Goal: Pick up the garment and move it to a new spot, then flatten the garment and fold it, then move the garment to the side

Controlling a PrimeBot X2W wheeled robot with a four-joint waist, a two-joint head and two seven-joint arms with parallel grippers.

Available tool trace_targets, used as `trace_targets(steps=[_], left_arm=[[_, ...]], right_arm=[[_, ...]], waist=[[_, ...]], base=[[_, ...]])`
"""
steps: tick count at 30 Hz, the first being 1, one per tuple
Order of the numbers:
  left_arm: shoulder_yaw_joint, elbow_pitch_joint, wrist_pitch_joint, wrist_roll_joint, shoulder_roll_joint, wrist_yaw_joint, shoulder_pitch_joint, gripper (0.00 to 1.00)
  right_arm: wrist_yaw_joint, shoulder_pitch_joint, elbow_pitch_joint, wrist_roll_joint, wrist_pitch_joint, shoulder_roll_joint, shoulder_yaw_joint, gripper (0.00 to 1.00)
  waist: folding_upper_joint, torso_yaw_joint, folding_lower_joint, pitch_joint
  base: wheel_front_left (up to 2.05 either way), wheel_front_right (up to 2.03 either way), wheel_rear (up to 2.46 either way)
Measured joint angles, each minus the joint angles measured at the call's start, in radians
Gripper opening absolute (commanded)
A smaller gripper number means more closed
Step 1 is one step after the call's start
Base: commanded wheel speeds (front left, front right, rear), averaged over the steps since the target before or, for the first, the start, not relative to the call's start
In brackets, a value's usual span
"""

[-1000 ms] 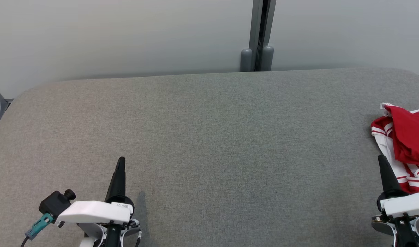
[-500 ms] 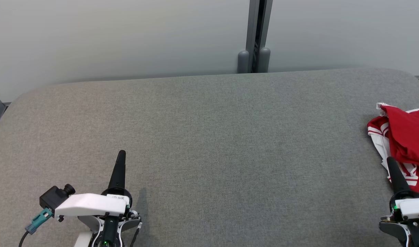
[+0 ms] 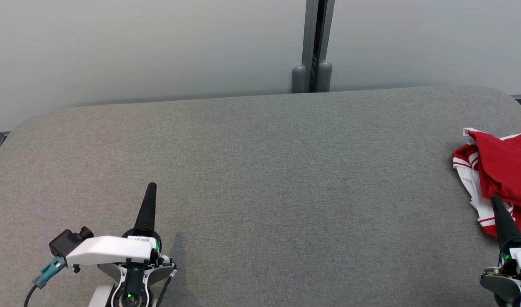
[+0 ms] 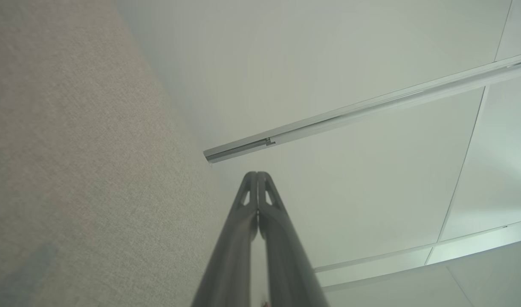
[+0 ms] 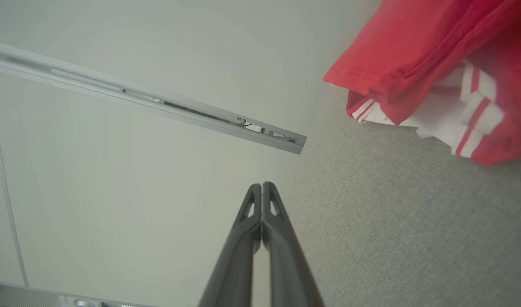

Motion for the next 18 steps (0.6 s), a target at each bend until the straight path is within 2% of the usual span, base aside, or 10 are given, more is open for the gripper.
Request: trace_targets(steps=[18], left_arm=[[-0.003, 0.015, 0.023, -0.124, 0.001, -0.007, -0.036, 0.00]], right_arm=[[0.000, 0.004, -0.010, 0.145, 0.050, 0.004, -0.050, 0.00]], waist=[[0.0000, -0.013, -0.0001, -0.009]], base=[[0.00, 0.00, 0.00]])
